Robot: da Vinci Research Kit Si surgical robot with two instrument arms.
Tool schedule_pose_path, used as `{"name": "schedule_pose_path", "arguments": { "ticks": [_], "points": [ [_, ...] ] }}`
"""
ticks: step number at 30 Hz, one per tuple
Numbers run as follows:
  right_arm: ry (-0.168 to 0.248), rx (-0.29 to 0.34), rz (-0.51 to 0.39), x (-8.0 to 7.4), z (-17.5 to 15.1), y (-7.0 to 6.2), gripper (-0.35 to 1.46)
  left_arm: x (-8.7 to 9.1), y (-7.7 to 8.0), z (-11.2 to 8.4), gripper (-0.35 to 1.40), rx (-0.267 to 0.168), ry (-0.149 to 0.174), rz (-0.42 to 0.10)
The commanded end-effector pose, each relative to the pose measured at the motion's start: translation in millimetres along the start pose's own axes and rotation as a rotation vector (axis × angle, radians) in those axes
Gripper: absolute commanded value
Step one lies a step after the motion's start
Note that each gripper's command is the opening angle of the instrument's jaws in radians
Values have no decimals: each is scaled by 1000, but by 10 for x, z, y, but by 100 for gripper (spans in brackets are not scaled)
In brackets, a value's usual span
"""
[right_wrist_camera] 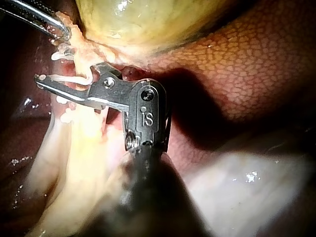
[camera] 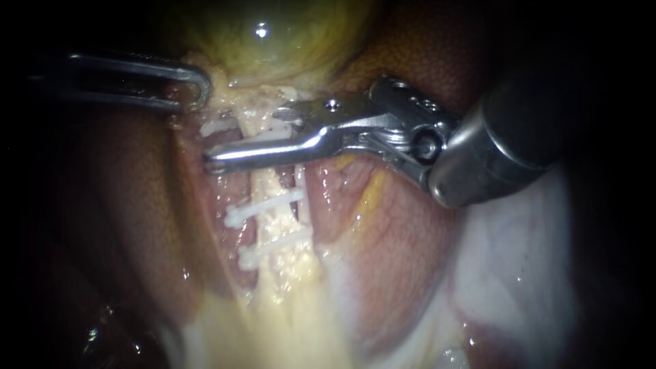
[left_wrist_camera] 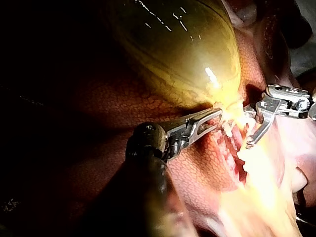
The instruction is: Clipping third clip left tube
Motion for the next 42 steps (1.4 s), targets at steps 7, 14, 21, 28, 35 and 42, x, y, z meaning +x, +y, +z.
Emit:
{"name": "schedule_pose_path", "arguments": {
  "ticks": [7,14,21,28,35,42],
  "points": [
    [-3,10,8,5,4,-10,37,0,1,0,-35,1,0,0],
    [0,5,8,10,4,-11,32,0,1,0,-35,1,0,0],
    [8,-19,6,12,1,-1,13,0,1,0,-35,1,0,0],
    [12,-32,5,12,-1,2,-15,0,1,-1,-35,1,0,0],
    [23,-91,70,14,2,7,-35,0,1,0,-35,1,0,1],
    [22,-95,74,11,-1,9,-35,0,1,0,-35,1,0,1]
  ]
}}
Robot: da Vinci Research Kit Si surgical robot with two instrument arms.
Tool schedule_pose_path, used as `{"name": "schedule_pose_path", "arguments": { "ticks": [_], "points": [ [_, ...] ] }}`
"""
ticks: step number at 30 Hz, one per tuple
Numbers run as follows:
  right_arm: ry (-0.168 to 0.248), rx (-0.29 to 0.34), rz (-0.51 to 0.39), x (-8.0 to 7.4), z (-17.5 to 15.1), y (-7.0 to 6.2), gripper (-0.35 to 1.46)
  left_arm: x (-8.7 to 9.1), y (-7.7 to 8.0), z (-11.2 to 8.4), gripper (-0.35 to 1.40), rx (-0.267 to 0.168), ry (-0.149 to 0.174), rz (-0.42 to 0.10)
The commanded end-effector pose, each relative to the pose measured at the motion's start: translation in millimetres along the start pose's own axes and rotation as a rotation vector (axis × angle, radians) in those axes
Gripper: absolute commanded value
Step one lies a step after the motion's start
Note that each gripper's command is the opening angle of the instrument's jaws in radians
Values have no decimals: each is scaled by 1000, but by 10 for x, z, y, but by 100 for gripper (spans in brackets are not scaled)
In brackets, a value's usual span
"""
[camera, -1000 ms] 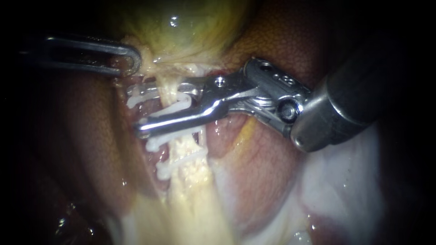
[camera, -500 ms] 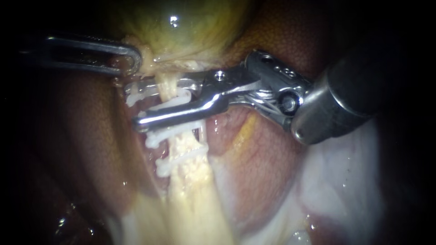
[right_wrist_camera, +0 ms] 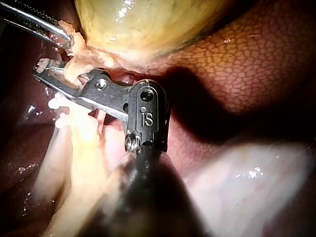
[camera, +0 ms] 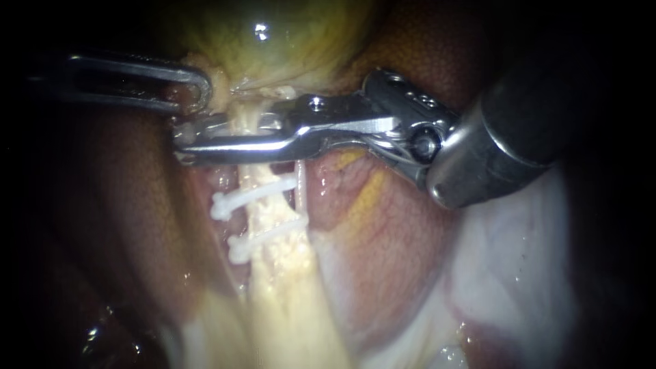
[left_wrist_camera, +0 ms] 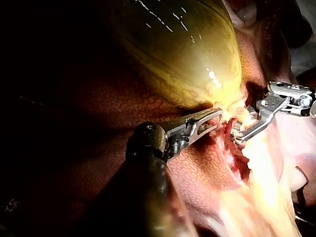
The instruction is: Clipping third clip left tube
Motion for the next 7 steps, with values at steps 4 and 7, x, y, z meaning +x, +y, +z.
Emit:
{"name": "schedule_pose_path", "arguments": {
  "ticks": [4,7],
  "points": [
    [0,-8,2,0,-6,3,-35,0,0,0,-35,0,0,0],
    [0,-13,8,0,-7,4,-35,0,0,0,-35,0,0,0]
  ]
}}
